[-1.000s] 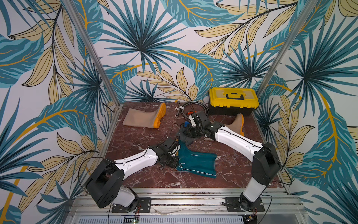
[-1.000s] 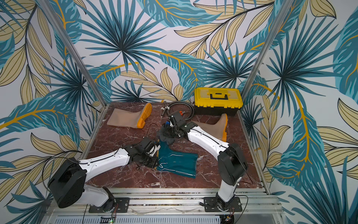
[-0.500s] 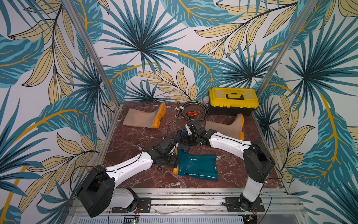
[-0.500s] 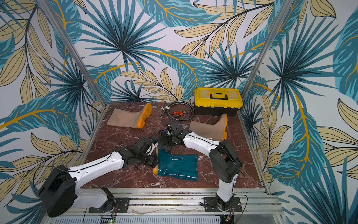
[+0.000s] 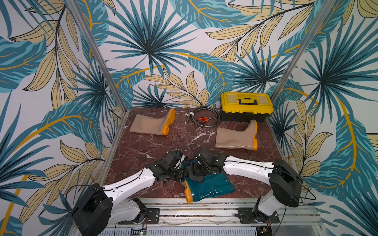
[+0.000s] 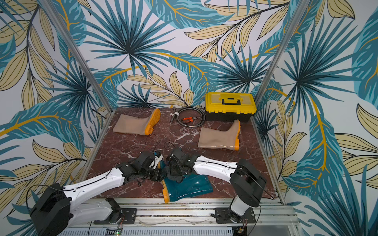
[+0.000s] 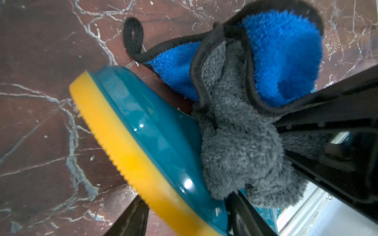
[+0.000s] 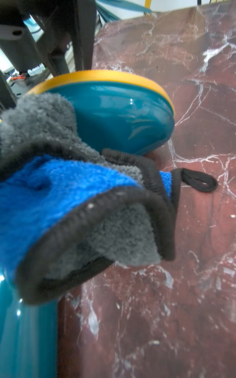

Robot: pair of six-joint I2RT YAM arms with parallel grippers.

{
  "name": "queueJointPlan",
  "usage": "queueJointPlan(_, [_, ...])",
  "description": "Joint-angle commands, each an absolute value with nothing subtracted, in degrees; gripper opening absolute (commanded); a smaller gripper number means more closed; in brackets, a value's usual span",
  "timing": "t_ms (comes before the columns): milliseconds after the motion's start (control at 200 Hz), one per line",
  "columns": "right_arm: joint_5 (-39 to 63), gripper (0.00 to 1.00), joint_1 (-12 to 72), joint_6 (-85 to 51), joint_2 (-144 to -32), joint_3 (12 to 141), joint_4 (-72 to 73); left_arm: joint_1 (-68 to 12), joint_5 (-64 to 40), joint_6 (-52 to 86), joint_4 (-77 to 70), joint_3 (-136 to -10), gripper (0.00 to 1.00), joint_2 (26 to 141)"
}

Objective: Wipe the rubber boots with a cloth
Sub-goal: Move the rubber boot to the center of the board.

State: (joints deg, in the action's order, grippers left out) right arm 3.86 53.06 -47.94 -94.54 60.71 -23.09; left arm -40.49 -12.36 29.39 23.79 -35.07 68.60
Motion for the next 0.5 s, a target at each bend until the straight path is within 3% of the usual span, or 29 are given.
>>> queueJointPlan(0, [0.9, 0.0, 53.1, -44.7, -97.4, 64.4, -28.8, -40.3, -12.9, 32.3, 20.9, -33.4, 0.54, 68.4])
queueJointPlan(185, [-5.8, 0.0, 49.3, -41.5, -93.8, 66.3, -34.6, -39.8, -12.2, 33.1, 20.5, -35.3, 0.33, 72.5])
queueJointPlan(370, [-10.7, 0.0, 39.1, -36.8, -85.3, 64.7, -38.8, -37.5, -12.0, 31.2, 20.5, -41.2, 0.33, 77.4])
queueJointPlan(491, [-13.3, 0.0, 34.8, -33.1, -81.6, 66.4, -40.8, -35.7, -12.5, 30.7, 20.6, -47.3, 0.07, 83.0])
